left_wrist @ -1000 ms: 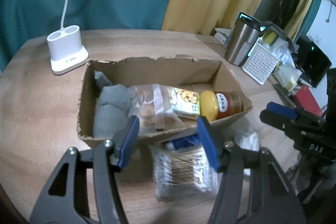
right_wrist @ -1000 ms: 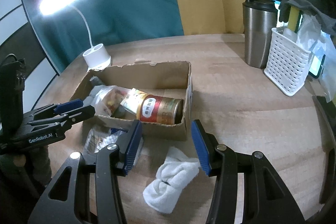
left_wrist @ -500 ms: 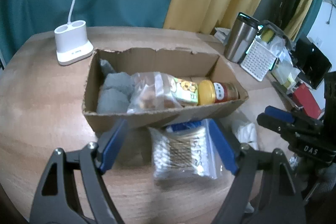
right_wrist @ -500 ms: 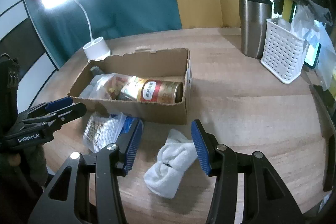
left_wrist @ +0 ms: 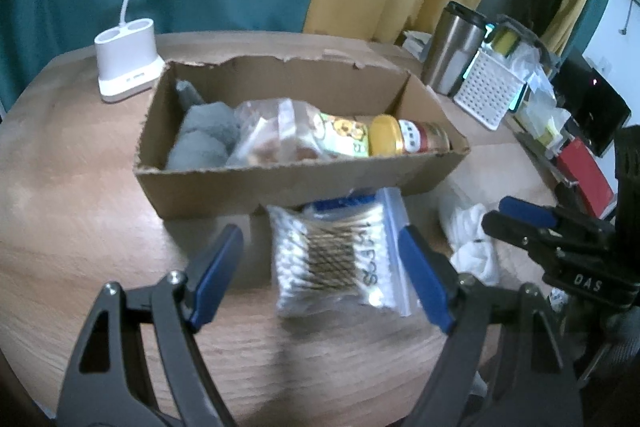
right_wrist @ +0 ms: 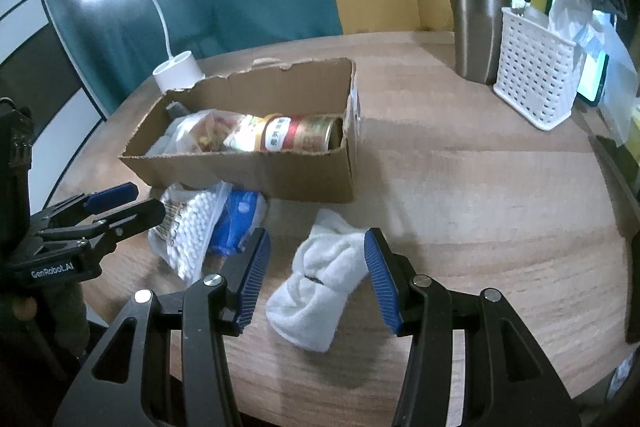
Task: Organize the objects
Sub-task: 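Grasp the cotton-swab bag with the left tool and lift it, then grasp the white towel with the right tool while the left tool holds the swab bag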
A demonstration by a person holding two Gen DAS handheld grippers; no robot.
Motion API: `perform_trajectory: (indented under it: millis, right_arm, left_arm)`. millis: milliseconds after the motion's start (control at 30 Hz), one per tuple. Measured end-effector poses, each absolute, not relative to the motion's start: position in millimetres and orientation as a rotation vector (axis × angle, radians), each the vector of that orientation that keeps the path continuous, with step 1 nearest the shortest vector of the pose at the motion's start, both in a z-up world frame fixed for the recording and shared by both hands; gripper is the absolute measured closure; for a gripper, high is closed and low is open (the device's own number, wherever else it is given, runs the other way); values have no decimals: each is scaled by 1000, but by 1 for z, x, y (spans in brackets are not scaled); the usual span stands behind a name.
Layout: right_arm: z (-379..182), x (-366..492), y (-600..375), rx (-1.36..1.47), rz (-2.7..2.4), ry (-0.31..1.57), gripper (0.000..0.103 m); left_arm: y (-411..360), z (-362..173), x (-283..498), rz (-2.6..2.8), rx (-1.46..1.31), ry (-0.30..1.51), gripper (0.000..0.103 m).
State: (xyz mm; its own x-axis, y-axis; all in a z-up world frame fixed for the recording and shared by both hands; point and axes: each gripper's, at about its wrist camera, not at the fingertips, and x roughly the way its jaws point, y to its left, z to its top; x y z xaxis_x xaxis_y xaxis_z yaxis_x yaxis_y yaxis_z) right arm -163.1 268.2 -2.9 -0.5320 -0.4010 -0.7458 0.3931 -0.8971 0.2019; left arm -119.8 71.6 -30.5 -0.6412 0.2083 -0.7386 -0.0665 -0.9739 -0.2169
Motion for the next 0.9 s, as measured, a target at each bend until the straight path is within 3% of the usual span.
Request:
perform_trajectory:
  millis: [900]
  right_arm:
    - [-32,-176,271,1272,-2338,-39,51]
  left_arm:
    - [96,-62,-141,2657,-1381,-123,22]
